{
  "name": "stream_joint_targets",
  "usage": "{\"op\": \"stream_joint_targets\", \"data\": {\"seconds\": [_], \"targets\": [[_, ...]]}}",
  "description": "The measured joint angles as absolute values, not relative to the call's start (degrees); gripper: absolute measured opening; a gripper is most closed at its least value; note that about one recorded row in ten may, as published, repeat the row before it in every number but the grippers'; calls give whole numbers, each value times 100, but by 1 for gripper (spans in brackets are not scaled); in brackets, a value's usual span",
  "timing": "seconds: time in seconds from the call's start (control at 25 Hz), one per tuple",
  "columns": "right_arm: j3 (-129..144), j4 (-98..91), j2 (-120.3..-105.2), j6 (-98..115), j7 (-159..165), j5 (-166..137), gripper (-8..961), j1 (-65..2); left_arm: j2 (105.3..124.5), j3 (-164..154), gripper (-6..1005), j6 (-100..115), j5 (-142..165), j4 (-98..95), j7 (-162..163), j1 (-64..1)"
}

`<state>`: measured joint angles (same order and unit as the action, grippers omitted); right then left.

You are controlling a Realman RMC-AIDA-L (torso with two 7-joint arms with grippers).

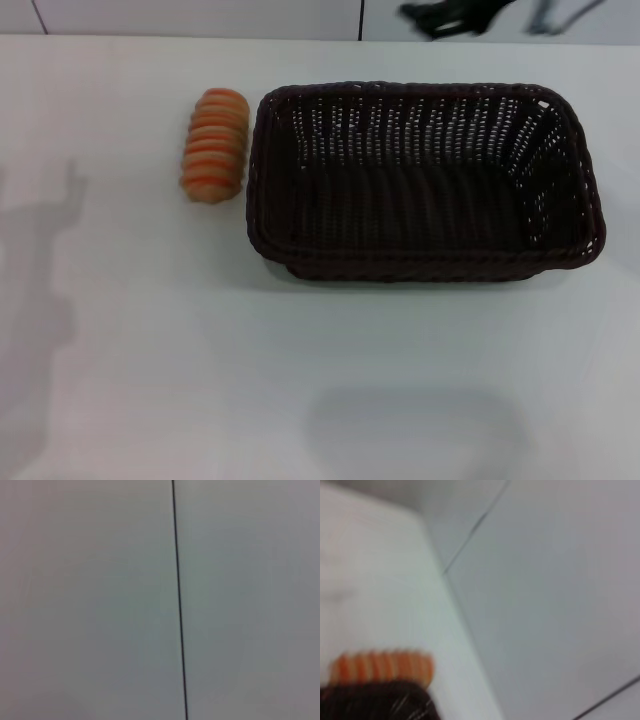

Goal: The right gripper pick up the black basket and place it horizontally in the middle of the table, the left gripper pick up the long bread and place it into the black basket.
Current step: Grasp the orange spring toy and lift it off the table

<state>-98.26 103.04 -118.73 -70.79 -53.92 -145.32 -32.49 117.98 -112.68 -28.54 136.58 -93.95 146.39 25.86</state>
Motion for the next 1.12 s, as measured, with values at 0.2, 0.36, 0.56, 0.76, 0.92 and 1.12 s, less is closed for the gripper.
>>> {"op": "stream_joint_targets", "data": {"seconds": [0.2, 0.36, 0.56, 0.76, 0.92, 1.12], "targets": [[-10485, 11557, -11880, -7203, -4780, -13776, 751, -2209, 11816, -11075, 822, -2106, 13626, -9724, 14660, 2515], [-11254, 11672, -11901, -7101, -4578, -12753, 750, -1487, 11812, -10691, 821, -1009, 13569, -10121, 14846, 2374], [-11937, 11589, -11925, -6668, -5290, -11019, 749, -586, 11819, -9932, 820, 856, 13564, -10883, 15072, 2088], [-11904, 11308, -11955, -6335, -6876, -9903, 748, 34, 11819, -8753, 819, 3143, 13480, -11370, 15420, 1127], [-12062, 10608, -11953, -6230, -7619, -9319, 748, 196, 11819, -8395, 818, 3595, 13312, -11410, 15468, 792], [-12486, 9090, -11935, -6385, -9406, -7743, 748, 359, 11823, -8200, 817, 3660, 13002, -11443, 15442, 641]]}}
